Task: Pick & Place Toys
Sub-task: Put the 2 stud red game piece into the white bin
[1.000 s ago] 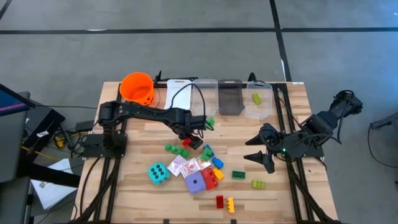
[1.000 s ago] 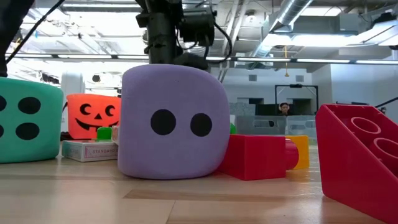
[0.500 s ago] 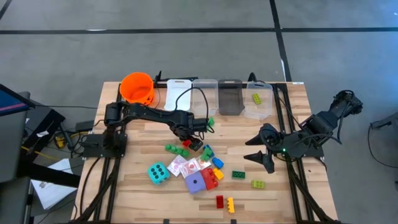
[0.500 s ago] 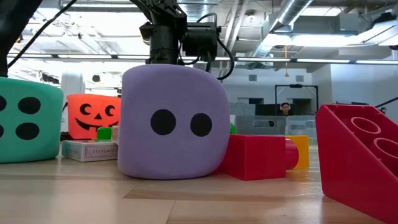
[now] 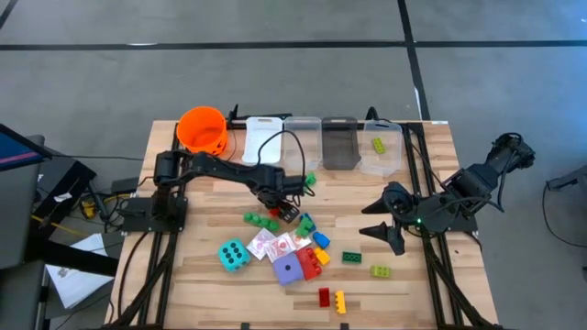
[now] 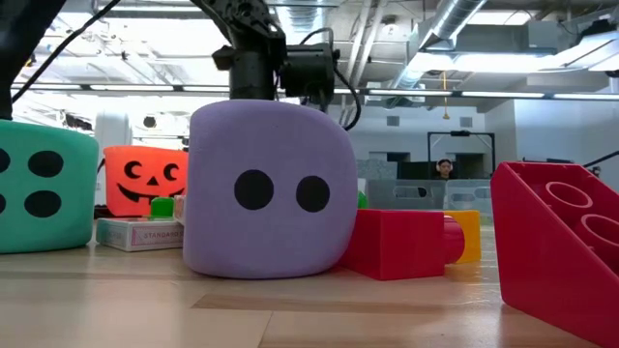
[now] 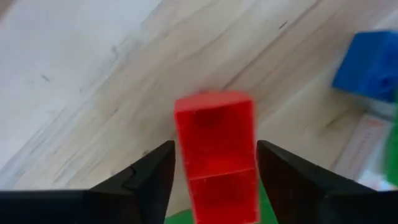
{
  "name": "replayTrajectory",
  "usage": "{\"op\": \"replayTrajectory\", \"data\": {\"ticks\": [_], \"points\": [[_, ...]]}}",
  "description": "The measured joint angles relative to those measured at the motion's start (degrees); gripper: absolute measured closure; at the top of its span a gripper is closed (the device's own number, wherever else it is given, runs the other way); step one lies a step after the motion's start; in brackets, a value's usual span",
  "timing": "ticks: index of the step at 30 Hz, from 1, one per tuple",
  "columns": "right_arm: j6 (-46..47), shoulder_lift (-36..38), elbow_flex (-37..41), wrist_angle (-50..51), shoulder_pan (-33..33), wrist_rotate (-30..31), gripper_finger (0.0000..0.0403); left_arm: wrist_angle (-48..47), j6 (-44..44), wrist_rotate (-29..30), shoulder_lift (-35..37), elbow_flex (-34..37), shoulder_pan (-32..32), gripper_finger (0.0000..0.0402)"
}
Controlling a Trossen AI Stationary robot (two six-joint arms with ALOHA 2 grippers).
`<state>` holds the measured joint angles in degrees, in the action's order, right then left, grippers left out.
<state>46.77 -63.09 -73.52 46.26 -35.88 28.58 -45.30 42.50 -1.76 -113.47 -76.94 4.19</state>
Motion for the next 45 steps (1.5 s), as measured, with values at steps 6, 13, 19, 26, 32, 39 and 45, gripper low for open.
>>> {"op": "replayTrajectory", "data": {"ticks": [6, 13, 19, 26, 32, 39, 45], "points": [[0.6, 0.0, 0.0, 0.0, 0.0, 0.0, 0.0112, 1.0, -0.1, -0.2, 0.1, 3.1, 0.0, 0.0230], [0.4, 0.0, 0.0, 0.0, 0.1, 0.0, 0.0112, 2.7, -0.3, -3.1, 3.9, 3.2, 0.0, 0.0273], [0.4, 0.0, 0.0, 0.0, 0.0, 0.0, 0.0112, 5.7, -2.5, -1.5, 15.4, 3.2, 0.3, 0.0273], [1.8, 0.0, 0.0, 0.0, 2.6, 0.1, 0.0112, 6.3, -9.3, 15.7, 32.2, 3.2, 1.3, 0.0273], [1.7, 0.0, 0.0, -1.2, 6.7, 0.0, 0.0112, 6.0, -15.4, 23.6, 40.9, 3.2, 7.7, 0.0270], [-0.1, -0.4, 0.0, -7.3, 11.6, 0.1, 0.0112, 8.9, -23.6, 20.3, 40.9, 3.2, 20.5, 0.0269], [-0.7, -2.8, -0.1, -12.0, 14.6, 0.1, 0.0112, 9.3, -27.5, 14.8, 34.4, 3.2, 28.4, 0.0265]]}}
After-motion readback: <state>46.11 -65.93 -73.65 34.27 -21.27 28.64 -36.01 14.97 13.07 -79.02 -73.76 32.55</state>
